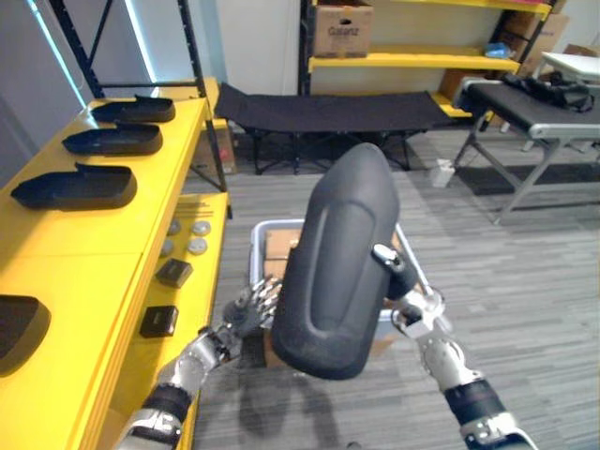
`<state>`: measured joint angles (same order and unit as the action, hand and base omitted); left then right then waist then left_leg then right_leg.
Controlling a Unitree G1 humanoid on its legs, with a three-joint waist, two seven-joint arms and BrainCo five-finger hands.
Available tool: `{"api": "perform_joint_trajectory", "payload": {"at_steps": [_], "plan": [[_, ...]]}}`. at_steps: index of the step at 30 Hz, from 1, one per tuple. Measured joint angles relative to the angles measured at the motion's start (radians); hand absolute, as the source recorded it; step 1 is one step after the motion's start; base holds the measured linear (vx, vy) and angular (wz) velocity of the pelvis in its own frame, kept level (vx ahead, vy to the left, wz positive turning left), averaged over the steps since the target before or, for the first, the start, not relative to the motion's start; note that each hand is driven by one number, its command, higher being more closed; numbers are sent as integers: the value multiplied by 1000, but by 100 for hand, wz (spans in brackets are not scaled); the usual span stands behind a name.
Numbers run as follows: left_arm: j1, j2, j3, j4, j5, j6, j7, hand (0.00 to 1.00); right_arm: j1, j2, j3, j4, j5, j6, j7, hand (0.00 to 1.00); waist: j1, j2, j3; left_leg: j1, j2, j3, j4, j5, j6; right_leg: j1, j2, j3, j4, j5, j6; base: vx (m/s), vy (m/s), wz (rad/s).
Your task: Walk over and take plastic housings, then place them on the shelf
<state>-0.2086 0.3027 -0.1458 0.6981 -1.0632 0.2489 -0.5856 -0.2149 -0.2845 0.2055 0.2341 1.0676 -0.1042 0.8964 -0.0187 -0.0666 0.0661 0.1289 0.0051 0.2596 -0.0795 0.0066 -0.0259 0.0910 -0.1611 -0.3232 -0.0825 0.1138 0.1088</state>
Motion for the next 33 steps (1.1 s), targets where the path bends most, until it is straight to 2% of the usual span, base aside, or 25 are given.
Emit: {"api": "perform_joint_trajectory", "payload": {"at_steps": [4,7,11,14,17,20,22,24,28,29,31,33], "plan": [[3,-2,26,8,-39,-45,-7,0,-6,24,1,15,-1,13,0,100,3,-2,1,-6,-5,-5,0,7,5,-1,-7,-9,-5,4,3,-52,12,8],[1,-1,63,8,-42,-105,3,0,-8,23,13,16,-1,22,6,100,2,-2,1,-6,-8,-5,-2,11,9,-1,-13,-8,-4,7,2,-41,14,-1],[-58,6,118,11,-67,-199,73,0,-21,18,30,16,-1,28,23,100,5,-6,4,-8,-4,-6,-6,14,7,-3,-14,-8,4,11,-3,-16,4,1],[-114,8,168,10,-71,-256,84,0,-35,10,40,15,-1,42,23,100,5,-9,5,-9,2,-6,-6,16,3,-4,-8,-7,4,8,-8,-8,-20,0],[-155,19,178,4,-71,-271,83,0,-35,6,43,13,-2,46,24,100,5,-8,5,-11,4,-7,-6,17,2,-5,-5,-7,4,7,-10,0,0,0],[-174,28,182,-52,-65,-271,71,0,-35,3,43,12,-4,70,36,100,5,-9,6,-12,5,-7,-5,17,2,-6,-4,-7,4,7,-10,14,2,1],[-187,35,184,-105,-57,-265,55,0,-35,0,43,8,-18,81,44,100,5,-9,6,-13,4,-9,-1,16,2,-6,-4,-8,4,7,-10,39,6,3],[-194,45,184,-161,-45,-238,43,0,-36,-3,43,7,-23,85,48,100,6,-9,6,-14,4,-12,-1,16,2,-6,-4,-8,4,7,-10,7,1,3],[-204,55,165,-259,19,-132,-28,0,-36,-25,43,-2,-23,92,50,100,6,-9,6,-20,4,-24,-1,17,2,-6,-4,-14,4,7,-10,-3,-1,7],[-204,61,148,-284,48,-92,-56,0,-36,-29,43,-9,-23,93,51,100,6,-8,7,-21,4,-27,-1,17,2,-6,-4,-17,4,7,-11,-12,-6,5],[-204,92,90,-331,98,-37,-106,0,-36,-36,43,-26,-23,103,53,100,5,-4,9,-24,4,-28,-1,17,2,-8,-4,-18,3,7,-11,-8,-3,2],[-203,135,2,-429,159,42,-173,0,-36,-50,44,-40,-23,112,62,100,6,-1,11,-25,4,-26,-1,16,2,-10,-4,-17,1,6,-12,0,0,0]]}}
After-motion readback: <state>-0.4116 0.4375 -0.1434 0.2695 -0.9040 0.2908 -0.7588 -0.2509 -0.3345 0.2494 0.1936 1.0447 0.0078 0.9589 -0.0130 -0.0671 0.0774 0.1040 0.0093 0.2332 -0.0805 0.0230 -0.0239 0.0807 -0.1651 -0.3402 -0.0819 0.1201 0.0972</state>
